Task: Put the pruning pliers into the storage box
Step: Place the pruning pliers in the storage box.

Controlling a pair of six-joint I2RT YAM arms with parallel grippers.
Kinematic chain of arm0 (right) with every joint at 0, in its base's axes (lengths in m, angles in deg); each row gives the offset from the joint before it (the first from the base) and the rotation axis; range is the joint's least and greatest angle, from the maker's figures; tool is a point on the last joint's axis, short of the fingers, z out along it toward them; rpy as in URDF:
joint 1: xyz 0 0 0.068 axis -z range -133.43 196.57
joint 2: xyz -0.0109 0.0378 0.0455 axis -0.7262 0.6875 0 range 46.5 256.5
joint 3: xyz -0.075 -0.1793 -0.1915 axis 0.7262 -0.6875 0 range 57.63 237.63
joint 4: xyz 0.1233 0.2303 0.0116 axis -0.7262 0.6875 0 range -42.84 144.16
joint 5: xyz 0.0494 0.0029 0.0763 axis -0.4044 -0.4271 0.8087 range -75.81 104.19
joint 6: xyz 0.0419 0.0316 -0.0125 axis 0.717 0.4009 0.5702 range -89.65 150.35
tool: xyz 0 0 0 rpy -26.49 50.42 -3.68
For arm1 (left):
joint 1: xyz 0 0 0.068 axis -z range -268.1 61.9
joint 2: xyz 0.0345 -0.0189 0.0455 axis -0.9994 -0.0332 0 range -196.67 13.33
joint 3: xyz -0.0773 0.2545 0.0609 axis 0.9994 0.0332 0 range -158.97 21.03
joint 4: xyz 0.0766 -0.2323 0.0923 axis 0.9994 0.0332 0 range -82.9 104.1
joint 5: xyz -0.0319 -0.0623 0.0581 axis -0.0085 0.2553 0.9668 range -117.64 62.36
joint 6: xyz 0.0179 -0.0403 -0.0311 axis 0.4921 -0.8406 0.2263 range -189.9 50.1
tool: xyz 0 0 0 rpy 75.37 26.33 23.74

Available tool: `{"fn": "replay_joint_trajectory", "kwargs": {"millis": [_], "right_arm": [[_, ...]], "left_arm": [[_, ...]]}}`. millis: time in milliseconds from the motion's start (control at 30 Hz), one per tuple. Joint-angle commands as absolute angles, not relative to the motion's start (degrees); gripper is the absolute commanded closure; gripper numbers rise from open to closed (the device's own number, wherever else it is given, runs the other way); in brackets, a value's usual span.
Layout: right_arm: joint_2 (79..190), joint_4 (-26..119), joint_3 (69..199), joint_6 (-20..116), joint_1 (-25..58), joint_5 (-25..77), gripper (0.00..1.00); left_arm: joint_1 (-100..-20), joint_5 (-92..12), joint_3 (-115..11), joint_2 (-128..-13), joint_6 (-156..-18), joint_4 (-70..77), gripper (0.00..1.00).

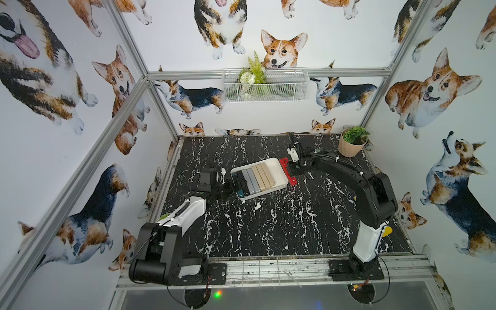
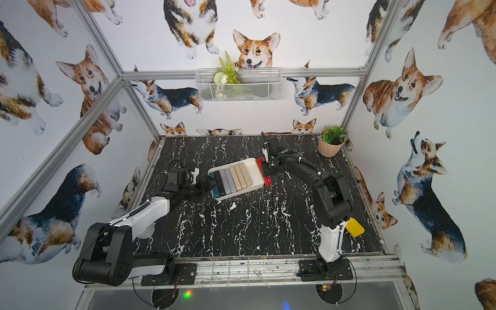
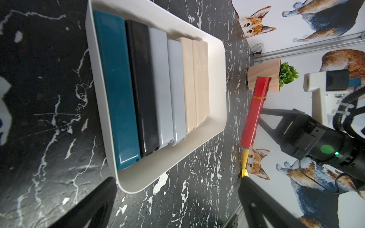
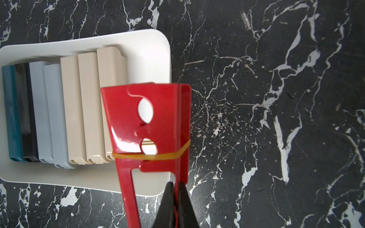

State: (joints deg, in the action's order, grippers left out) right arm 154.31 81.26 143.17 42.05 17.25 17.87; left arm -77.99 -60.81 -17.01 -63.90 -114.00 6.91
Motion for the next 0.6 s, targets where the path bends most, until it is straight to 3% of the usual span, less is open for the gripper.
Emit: {"fn": "replay_joint_trajectory", "kwargs": {"millis": [0, 567], "right_arm": [[155.63, 80.21, 144.77, 40.62, 17.1, 19.32, 1.0], [165.58, 79.72, 154.54, 40.36, 15.81, 21.57, 1.0]], "left_arm": [[-78.45, -61.44, -17.97, -63.97, -113.52, 5.82, 0.0], [-80.86, -62.45, -19.4, -67.15, -112.46, 4.86, 0.0]]}}
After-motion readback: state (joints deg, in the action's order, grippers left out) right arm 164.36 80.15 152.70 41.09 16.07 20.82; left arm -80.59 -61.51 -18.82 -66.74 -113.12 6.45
